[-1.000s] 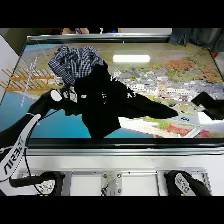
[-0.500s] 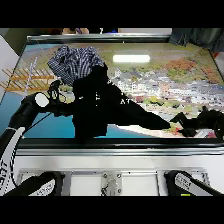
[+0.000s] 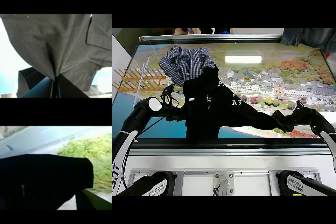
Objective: Fold the clothes and pants, and hang the long-sleeved shirts on hangers.
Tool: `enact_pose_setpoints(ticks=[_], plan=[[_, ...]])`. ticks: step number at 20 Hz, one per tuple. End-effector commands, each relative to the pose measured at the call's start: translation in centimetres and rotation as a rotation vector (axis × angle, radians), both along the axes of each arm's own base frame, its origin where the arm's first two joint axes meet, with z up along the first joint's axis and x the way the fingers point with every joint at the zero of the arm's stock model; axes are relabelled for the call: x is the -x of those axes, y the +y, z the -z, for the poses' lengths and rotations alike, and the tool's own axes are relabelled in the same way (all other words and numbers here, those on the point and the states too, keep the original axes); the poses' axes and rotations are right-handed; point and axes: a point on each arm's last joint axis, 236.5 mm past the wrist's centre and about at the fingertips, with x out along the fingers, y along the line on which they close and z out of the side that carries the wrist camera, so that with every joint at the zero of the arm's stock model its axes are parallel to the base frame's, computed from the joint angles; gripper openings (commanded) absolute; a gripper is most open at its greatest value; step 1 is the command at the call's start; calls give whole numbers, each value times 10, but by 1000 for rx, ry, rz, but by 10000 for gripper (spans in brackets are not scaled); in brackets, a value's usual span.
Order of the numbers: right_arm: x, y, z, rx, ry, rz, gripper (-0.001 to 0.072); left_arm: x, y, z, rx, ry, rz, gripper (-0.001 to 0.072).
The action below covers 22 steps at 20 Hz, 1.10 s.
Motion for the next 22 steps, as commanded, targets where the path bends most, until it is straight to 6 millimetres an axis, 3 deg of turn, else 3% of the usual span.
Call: enact_pose_setpoints(ticks=[1, 2, 4, 5, 6, 8, 10, 11, 12, 14, 16, 18, 20, 22], plan=[[3, 16, 7, 9, 13, -64, 199, 3, 0, 1, 0, 10, 3, 10], [1, 18, 5, 13, -1, -85, 26, 3, 0, -2, 1, 4, 3, 10], [-10, 15, -18, 30, -70, -141, 15, -5, 3, -27, 7, -55, -4, 10], [-23, 11, -43, 42, -134, -159, 15, -12, 7, -54, 15, -109, -11, 11], [-40, 4, -82, 64, -228, -174, 15, -20, 12, -90, 20, -182, -19, 10], [-69, -13, -184, 130, -456, -164, 15, -26, 23, -187, 28, -388, -31, 10], [-76, -29, -316, 238, -750, -129, 15, -8, 28, -302, 30, -655, -31, 10], [-64, -33, -383, 298, -898, -109, 15, 11, 28, -362, 33, -809, -31, 10], [-46, -34, -438, 347, -1020, -87, 16, 35, 28, -413, 39, -949, -34, 11], [2, -31, -526, 443, -1222, -50, 15, 95, 30, -503, 51, -1217, -42, 10], [44, -35, -570, 516, -1316, 35, 15, 146, 32, -556, 65, -1407, -58, 10], [70, -45, -582, 561, -1331, 114, 16, 177, 34, -583, 74, -1511, -65, 10], [78, -52, -568, 560, -1262, 153, 15, 177, 34, -586, 71, -1514, -63, 10], [76, -52, -544, 543, -1161, 132, 15, 151, 32, -570, 60, -1430, -49, 10]])
